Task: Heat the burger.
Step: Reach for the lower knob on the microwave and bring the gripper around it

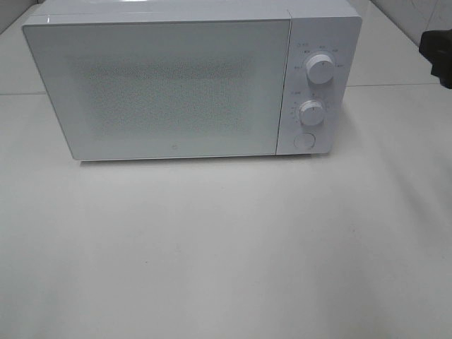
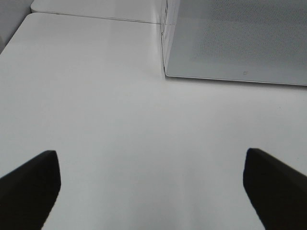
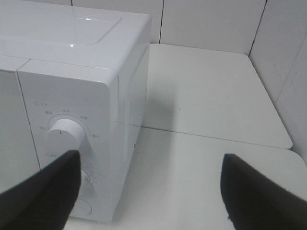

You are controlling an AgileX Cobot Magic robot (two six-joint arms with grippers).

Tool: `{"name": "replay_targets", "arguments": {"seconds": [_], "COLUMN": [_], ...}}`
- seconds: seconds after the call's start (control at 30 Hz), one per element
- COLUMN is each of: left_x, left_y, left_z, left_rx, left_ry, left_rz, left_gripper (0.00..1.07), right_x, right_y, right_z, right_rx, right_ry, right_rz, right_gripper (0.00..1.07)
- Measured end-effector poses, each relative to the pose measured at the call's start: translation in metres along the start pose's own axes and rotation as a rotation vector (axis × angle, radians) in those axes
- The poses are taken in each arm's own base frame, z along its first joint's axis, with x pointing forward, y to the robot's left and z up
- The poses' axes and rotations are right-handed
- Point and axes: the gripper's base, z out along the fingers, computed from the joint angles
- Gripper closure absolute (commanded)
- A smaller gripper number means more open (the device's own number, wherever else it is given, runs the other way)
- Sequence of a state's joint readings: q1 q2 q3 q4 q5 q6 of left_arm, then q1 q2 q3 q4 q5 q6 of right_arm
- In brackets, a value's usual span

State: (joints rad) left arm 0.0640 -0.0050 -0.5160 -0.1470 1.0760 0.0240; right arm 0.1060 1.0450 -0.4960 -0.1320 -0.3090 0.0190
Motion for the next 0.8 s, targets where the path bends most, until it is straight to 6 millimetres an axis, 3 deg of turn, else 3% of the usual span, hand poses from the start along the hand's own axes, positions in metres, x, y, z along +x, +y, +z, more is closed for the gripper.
{"name": "replay_targets", "arguments": {"seconds": [0.27,0.53,0.8], "left_x": [0.0,0.0,0.0], "left_y": [0.0,0.0,0.0], "left_z": [0.0,0.0,0.0], "left_rx": [0.0,0.0,0.0], "left_ry": [0.0,0.0,0.0], "left_rz": [0.0,0.0,0.0], "left_gripper": [0.11,0.11,0.11], "right_x": [0.015,0.039,0.056], "right_y": [0.001,0.029,0.062], "right_z": [0.029,0.041,0.049], "right_rx": [0.055,0.167,0.108], "right_ry": [-0.051,-0.112,-0.11], "right_rz": [-0.026,-0.079,-0.084], "right_gripper": [0.31,0.31,0.31]}}
